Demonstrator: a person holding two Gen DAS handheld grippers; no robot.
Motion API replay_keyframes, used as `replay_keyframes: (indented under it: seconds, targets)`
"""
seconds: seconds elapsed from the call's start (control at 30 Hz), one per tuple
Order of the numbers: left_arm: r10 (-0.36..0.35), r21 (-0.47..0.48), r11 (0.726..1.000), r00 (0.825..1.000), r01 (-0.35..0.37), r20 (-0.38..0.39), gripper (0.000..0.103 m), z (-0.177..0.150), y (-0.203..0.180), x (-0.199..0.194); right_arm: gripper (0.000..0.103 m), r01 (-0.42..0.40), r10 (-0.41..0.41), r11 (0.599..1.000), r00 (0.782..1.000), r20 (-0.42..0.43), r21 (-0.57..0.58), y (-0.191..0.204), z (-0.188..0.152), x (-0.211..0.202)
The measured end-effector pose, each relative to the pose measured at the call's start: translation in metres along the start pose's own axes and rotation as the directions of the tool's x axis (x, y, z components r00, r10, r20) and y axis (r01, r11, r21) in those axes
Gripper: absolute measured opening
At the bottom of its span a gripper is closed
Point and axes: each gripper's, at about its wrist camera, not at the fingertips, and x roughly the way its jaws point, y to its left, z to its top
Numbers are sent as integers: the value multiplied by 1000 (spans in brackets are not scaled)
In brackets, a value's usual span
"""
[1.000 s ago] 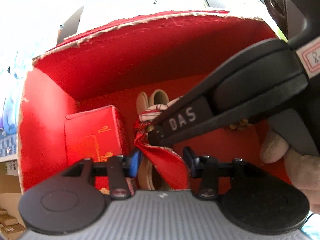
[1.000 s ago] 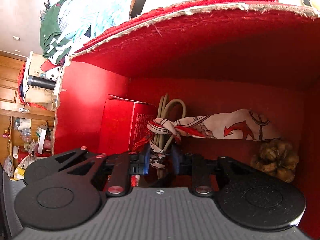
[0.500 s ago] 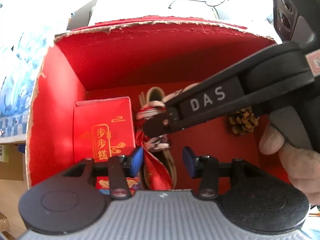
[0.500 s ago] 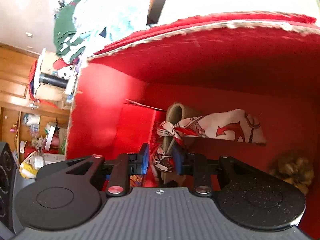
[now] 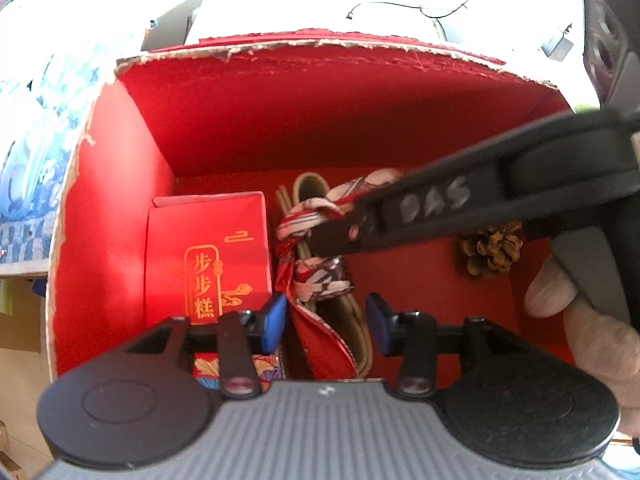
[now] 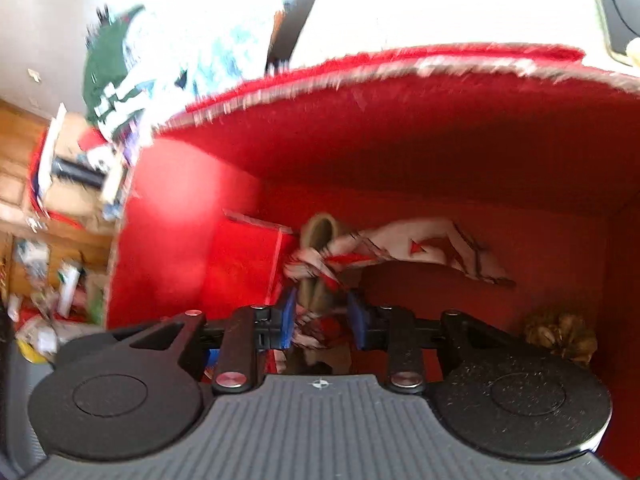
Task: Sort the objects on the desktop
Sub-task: 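Lower the strap bundle into the box beside the red gift box, then open the right tool and withdraw it from the box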
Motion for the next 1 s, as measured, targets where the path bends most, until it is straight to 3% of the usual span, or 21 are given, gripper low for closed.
replay_keyframes:
  seconds: [0.37, 0.67, 1.0]
  targets:
    - [0, -37, 999, 1000, 1, 19, 47, 0, 3, -2, 33, -153, 151, 987, 988, 29, 58, -20, 4, -2]
    - [53, -25, 998, 998, -52, 24, 47, 2, -7, -5, 33, -78, 77, 997, 994, 73, 12, -14, 3, -14]
    - [56, -54, 997, 998, -55, 22, 47, 4, -6, -3, 33, 7, -7, 1000, 991, 130, 6, -3, -2, -13]
